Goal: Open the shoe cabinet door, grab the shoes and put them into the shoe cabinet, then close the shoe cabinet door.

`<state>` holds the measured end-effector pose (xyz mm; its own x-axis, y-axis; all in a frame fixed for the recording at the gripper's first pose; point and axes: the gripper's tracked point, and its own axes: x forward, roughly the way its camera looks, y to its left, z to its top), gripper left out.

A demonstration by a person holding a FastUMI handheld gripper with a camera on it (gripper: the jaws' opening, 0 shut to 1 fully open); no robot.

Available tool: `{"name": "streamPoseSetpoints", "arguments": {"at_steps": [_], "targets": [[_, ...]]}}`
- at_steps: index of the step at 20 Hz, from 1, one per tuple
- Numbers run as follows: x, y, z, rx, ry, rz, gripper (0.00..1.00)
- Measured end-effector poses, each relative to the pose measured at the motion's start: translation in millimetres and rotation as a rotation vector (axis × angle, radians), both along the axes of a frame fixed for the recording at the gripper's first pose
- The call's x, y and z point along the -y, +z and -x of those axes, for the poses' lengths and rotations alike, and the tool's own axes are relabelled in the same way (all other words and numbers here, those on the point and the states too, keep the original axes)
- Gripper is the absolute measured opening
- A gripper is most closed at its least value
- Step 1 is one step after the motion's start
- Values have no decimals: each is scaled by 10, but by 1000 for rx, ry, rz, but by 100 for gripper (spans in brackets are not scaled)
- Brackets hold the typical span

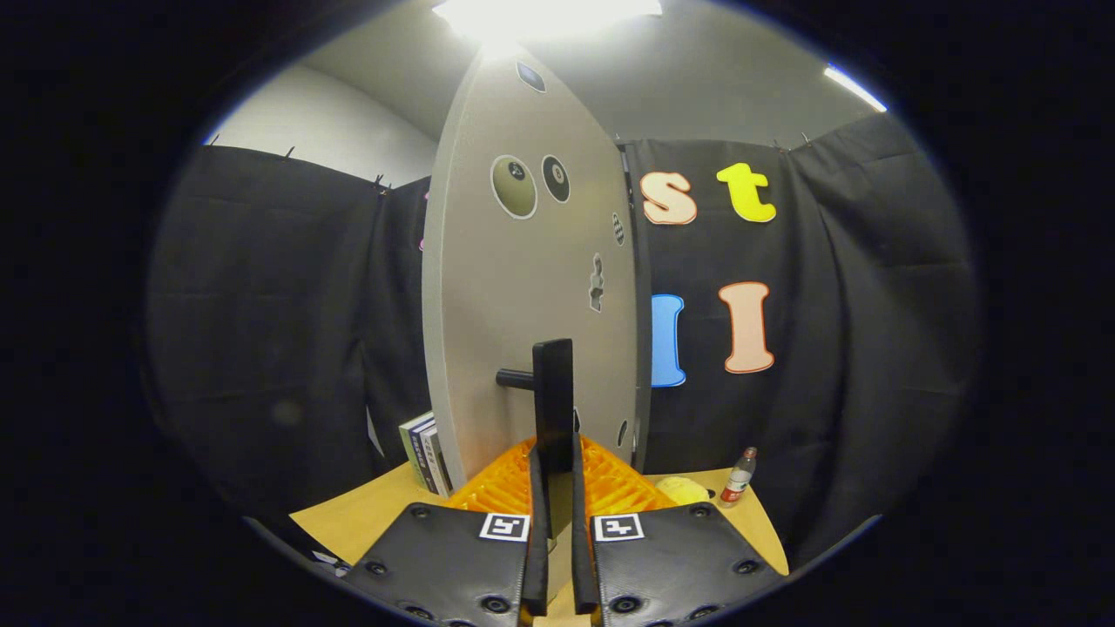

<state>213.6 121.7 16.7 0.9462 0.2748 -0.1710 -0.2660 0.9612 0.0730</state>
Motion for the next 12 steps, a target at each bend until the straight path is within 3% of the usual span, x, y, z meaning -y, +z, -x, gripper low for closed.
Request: {"name": "streamPoseSetpoints", "arguments": {"at_steps": [10, 12], "targets": [[486, -32, -48, 4, -183, 32, 12], [597, -31, -70, 9, -227, 43, 7]]}}
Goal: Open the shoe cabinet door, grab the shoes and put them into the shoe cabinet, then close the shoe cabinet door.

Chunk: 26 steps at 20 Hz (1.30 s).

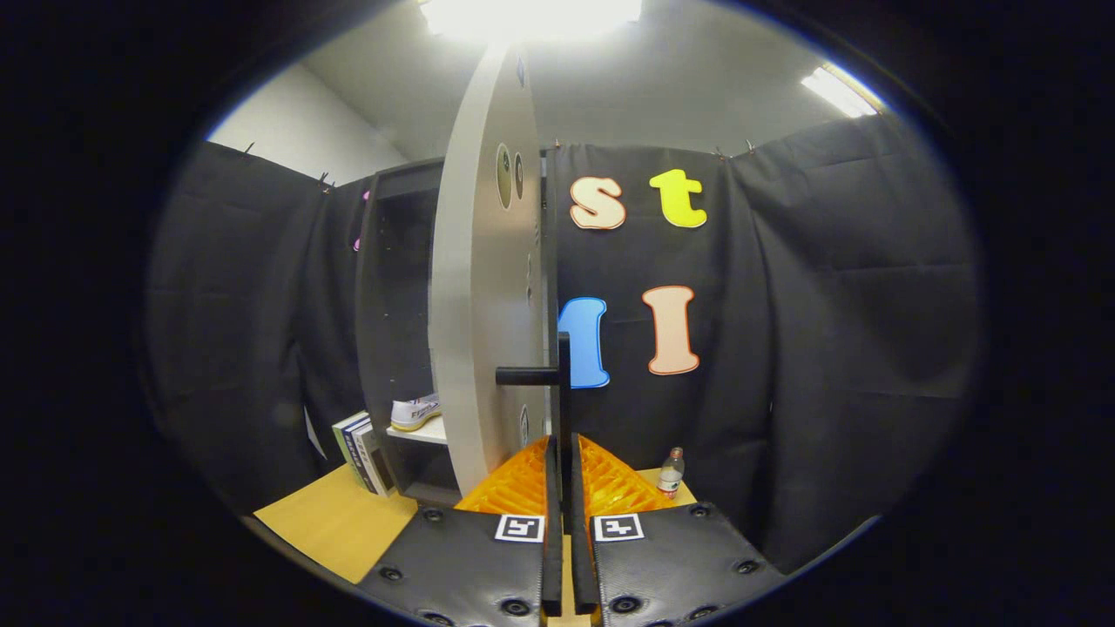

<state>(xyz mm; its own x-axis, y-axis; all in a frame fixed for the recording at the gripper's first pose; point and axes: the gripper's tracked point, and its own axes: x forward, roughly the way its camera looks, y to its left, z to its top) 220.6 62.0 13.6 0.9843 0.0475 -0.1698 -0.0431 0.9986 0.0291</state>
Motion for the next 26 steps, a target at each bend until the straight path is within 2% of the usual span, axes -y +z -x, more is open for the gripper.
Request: {"name": "streamPoseSetpoints", "arguments": {"at_steps": [2, 3, 6, 9, 10, 15, 19, 26], "targets": [[-4, -31, -1, -11, -9, -24, 6], [-54, -31, 23, -15, 12, -47, 8], [23, 40, 184, 3, 6, -57, 28], [31, 190, 327, 49, -4, -44, 53], [-17, 232, 363, 72, 5, -48, 57], [-425, 403, 663, 167, 56, -83, 97], [-819, 163, 661, 152, 102, -63, 97], [-1490, -693, 554, 6, 178, -12, 98]]}}
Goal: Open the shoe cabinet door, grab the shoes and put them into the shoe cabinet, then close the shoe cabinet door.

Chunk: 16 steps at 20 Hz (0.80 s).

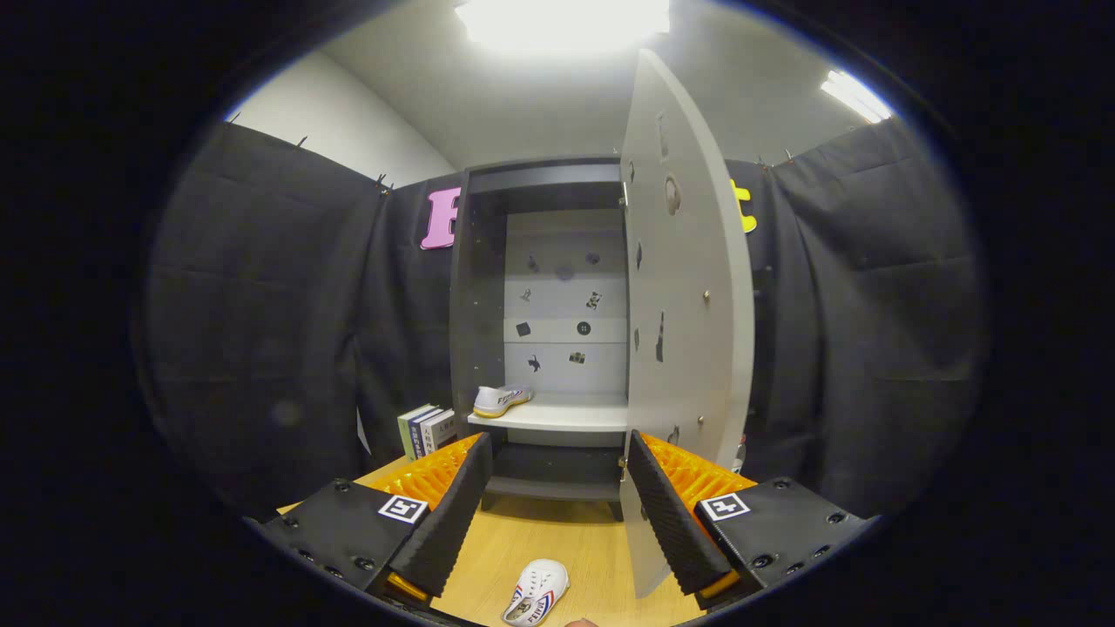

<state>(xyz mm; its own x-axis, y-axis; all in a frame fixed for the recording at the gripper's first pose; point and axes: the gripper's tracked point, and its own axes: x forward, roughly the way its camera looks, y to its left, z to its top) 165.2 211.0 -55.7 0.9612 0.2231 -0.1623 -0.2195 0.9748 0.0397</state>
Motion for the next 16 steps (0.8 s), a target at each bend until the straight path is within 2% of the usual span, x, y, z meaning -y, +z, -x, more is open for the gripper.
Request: {"name": "streamPoseSetpoints", "arguments": {"at_steps": [16], "targets": [[-537, -2285, -121, -413, 35, 40, 98]]}}
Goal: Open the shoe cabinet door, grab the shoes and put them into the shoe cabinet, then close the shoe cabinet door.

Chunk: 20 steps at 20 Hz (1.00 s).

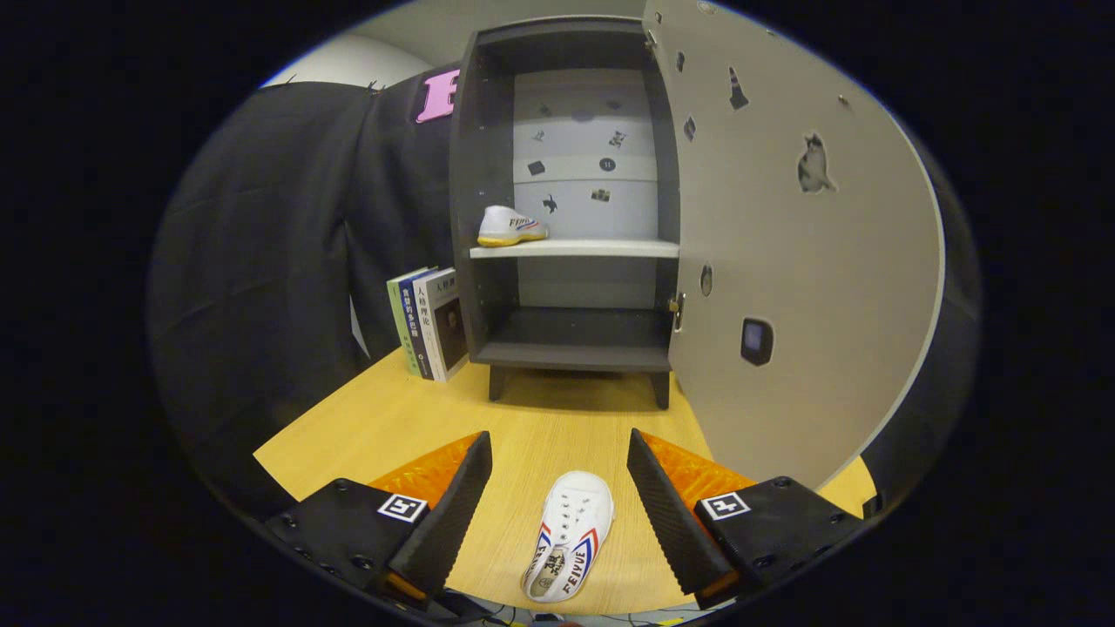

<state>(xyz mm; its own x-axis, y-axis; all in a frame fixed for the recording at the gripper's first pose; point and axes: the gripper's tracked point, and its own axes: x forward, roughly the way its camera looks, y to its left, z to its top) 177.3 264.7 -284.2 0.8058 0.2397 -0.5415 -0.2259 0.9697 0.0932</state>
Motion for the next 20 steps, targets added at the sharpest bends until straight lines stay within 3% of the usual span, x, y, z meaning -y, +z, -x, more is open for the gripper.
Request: {"name": "streamPoseSetpoints", "arguments": {"at_steps": [10, 20], "targets": [[-207, -1011, 133, -248, 33, 2, 98], [-351, -1609, 420, -482, 91, 28, 95]]}}
